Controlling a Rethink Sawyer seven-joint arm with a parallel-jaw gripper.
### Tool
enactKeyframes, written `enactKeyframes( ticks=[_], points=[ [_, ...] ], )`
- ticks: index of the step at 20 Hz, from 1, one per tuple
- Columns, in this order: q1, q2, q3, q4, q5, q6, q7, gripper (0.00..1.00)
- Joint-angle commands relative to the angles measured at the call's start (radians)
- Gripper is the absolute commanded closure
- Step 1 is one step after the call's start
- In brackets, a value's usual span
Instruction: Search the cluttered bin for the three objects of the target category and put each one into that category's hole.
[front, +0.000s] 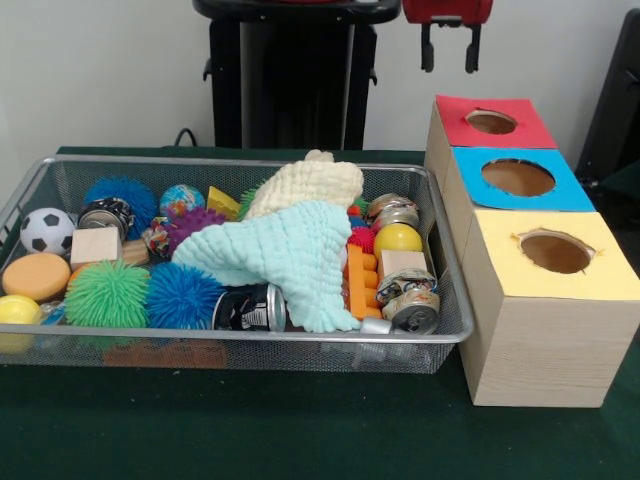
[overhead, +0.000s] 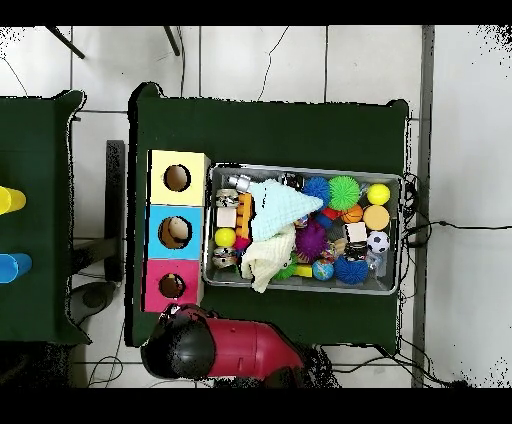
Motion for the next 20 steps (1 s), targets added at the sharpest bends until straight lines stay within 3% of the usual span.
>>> enactKeyframes(
  ticks=[1,10,13,20],
  points=[
    [-0.035,-0.003,0.084,0.014,-0.021,0.038,0.023,0.0],
    [-0.041,-0.016,0.02,-0.031,-0.091,0.074,-0.001,0.0],
    [-0.062,-0.014,0.033,-0.045,-0.088,0.088,-0.005,0.0],
    [-0.074,0.018,0.026,-0.049,-0.126,0.032,0.013,0.0]
  ],
)
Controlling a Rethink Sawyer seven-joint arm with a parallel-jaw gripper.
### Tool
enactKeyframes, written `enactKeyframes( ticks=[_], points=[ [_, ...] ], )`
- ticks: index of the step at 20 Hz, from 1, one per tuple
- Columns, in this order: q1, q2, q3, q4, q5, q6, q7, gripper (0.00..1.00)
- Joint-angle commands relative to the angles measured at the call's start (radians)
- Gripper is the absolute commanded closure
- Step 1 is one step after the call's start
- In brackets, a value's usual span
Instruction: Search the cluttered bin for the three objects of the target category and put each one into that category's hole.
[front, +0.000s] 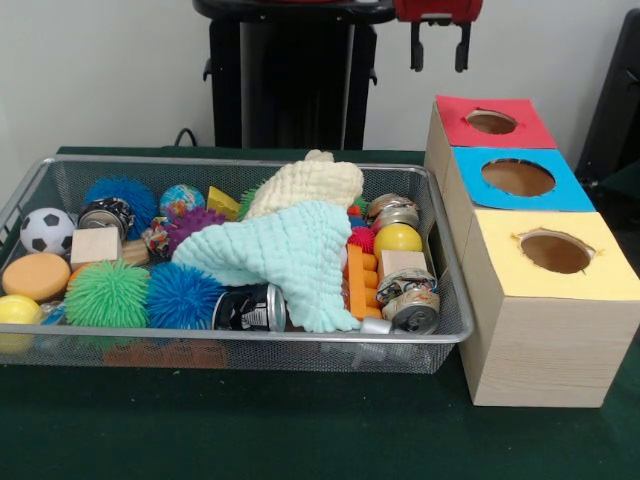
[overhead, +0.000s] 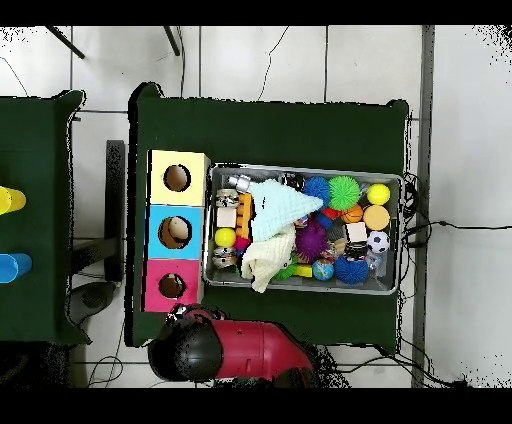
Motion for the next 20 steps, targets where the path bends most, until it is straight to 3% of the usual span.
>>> enactKeyframes(
  ticks=[1,5,6,20],
  points=[
    [-0.043,0.041,0.017,-0.049,-0.071,0.018,0.014,0.0],
    [-0.051,0.048,0.007,-0.039,-0.1,-0.008,0.021,0.0],
    [-0.053,0.046,0.008,-0.04,-0.117,-0.01,0.028,1.0],
    [-0.013,0.11,-0.041,-0.122,-0.138,-0.036,0.083,1.0]
  ],
)
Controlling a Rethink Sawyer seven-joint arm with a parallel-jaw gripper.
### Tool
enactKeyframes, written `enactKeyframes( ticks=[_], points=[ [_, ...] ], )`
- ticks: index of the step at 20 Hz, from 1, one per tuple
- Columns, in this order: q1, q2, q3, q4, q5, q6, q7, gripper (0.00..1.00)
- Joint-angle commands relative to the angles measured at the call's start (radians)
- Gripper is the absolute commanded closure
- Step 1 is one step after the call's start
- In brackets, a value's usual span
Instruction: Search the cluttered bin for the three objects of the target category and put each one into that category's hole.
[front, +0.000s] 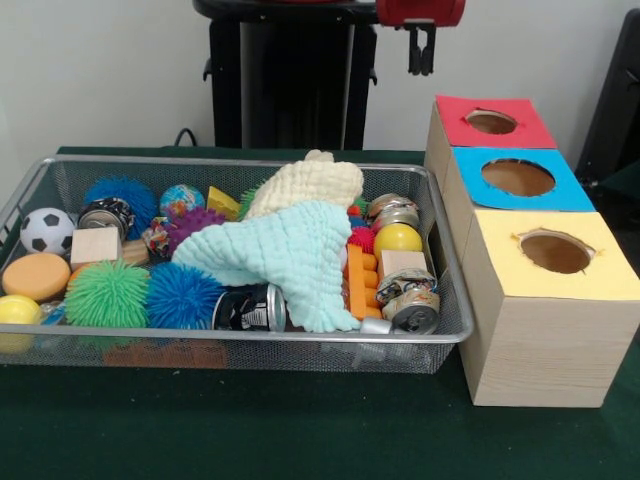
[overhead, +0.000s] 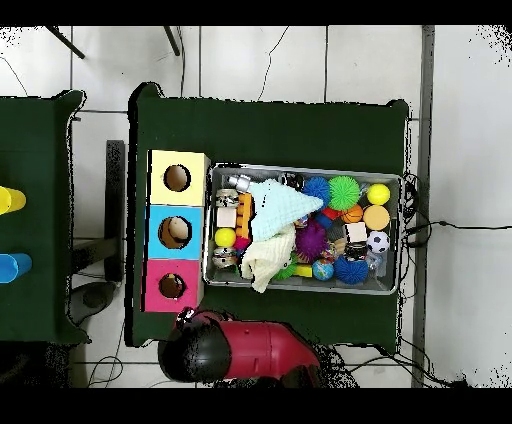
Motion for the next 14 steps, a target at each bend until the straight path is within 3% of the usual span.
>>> enactKeyframes(
  ticks=[1,14],
  points=[
    [0.018,0.087,-0.045,-0.129,-0.066,-0.033,0.088,1.0],
    [-0.052,0.105,-0.053,-0.159,-0.102,-0.033,0.055,1.0]
  ],
)
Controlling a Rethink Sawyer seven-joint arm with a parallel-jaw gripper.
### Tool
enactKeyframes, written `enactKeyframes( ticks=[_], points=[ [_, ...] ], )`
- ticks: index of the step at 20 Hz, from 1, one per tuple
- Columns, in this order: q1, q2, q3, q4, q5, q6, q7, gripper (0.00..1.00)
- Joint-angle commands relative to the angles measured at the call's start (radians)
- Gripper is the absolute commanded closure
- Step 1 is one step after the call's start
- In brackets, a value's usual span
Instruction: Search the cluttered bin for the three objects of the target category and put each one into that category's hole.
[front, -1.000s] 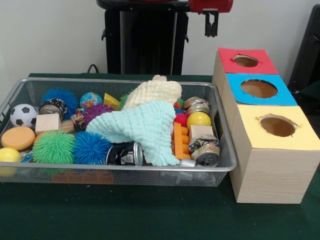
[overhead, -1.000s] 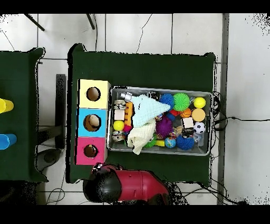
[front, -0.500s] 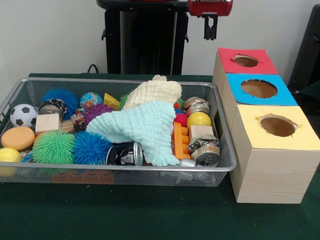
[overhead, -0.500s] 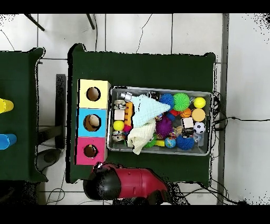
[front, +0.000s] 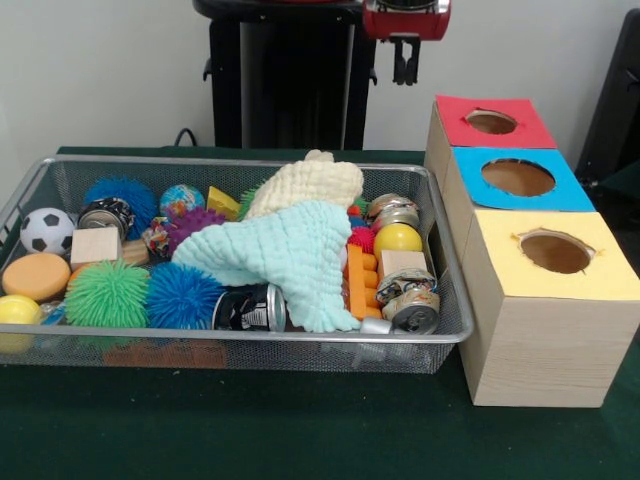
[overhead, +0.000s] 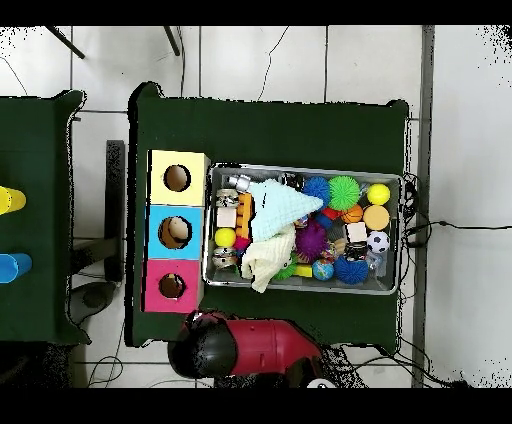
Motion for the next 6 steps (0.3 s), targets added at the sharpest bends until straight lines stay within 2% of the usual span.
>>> enactKeyframes(
  ticks=[1,6],
  points=[
    [-0.061,0.038,-0.001,-0.13,-0.03,-0.034,0.055,1.0],
    [-0.078,0.059,0.011,-0.14,-0.042,-0.052,0.048,1.0]
  ],
)
